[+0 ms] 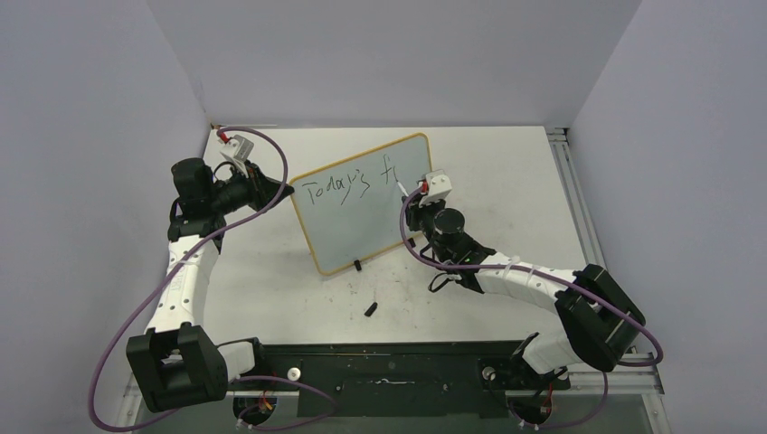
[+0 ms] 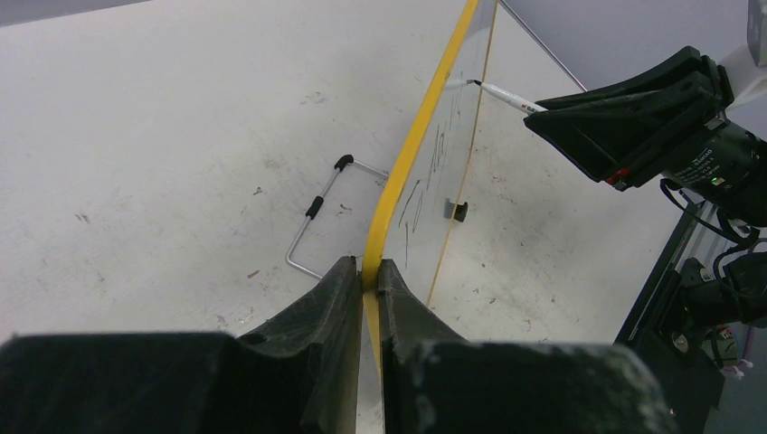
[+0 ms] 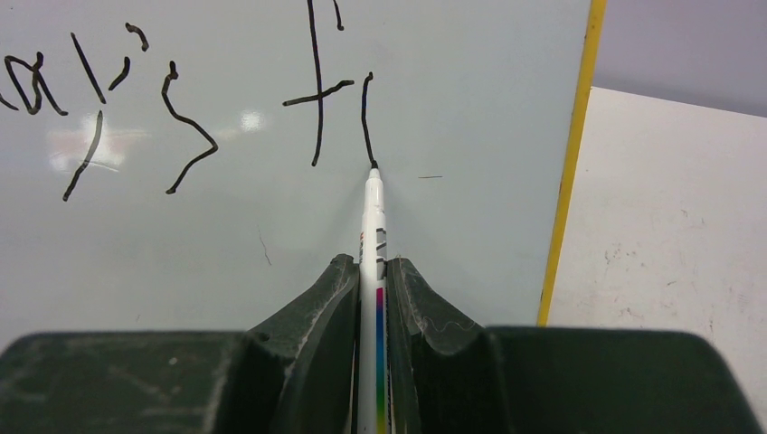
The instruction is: Write a sentence on the whiteboard
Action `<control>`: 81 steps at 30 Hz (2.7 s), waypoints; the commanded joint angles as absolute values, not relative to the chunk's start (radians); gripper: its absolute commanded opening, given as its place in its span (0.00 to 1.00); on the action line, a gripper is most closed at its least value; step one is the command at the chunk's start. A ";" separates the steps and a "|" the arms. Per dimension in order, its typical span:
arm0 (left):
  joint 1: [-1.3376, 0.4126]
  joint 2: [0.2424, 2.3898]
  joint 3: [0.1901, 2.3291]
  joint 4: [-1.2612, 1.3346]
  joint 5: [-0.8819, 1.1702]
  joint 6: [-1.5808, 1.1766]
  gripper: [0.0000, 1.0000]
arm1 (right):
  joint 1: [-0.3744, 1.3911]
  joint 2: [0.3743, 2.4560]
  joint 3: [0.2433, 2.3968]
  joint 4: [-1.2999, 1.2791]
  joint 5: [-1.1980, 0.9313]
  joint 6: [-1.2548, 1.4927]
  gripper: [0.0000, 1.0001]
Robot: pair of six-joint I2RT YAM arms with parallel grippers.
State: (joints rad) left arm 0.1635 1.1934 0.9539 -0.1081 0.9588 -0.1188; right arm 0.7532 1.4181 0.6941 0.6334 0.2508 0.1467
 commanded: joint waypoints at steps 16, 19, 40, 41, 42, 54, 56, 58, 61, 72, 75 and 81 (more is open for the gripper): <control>0.170 1.181 0.955 -0.099 0.975 -0.107 0.00 | 0.717 1.428 0.803 0.677 0.271 0.107 0.05; 0.171 1.183 0.955 -0.098 0.976 -0.107 0.00 | 0.715 1.438 0.804 0.677 0.265 0.111 0.05; 0.171 1.181 0.955 -0.098 0.976 -0.107 0.00 | 0.717 1.398 0.712 0.652 0.279 0.154 0.05; 0.171 1.181 0.954 -0.098 0.976 -0.107 0.00 | 0.717 1.386 0.714 0.651 0.281 0.151 0.05; 0.171 1.181 0.954 -0.098 0.977 -0.107 0.00 | 0.717 1.373 0.715 0.649 0.284 0.148 0.05; 0.171 1.182 0.954 -0.098 0.975 -0.107 0.00 | 0.705 1.360 0.807 0.648 0.298 0.084 0.05; 0.171 1.182 0.956 -0.098 0.976 -0.107 0.00 | 0.700 1.381 0.825 0.653 0.292 0.075 0.05; 0.171 1.182 0.955 -0.099 0.976 -0.107 0.00 | 0.694 1.399 0.844 0.656 0.285 0.070 0.05; 0.171 1.181 0.955 -0.098 0.976 -0.107 0.00 | 0.687 1.416 0.862 0.663 0.275 0.069 0.05; 0.176 1.185 0.957 -0.097 0.981 -0.109 0.00 | 0.673 1.446 0.840 0.652 0.256 0.086 0.05; 0.175 1.185 0.957 -0.095 0.982 -0.111 0.00 | 0.674 1.441 0.817 0.645 0.250 0.097 0.05; 0.177 1.183 0.956 -0.094 0.983 -0.110 0.00 | 0.679 1.426 0.760 0.628 0.243 0.133 0.05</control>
State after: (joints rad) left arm 0.1658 1.1934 0.9524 -0.1078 0.9657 -0.1188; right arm 0.6804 1.4448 0.7979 0.6186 0.2684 0.1001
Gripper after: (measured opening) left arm 0.085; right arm 0.151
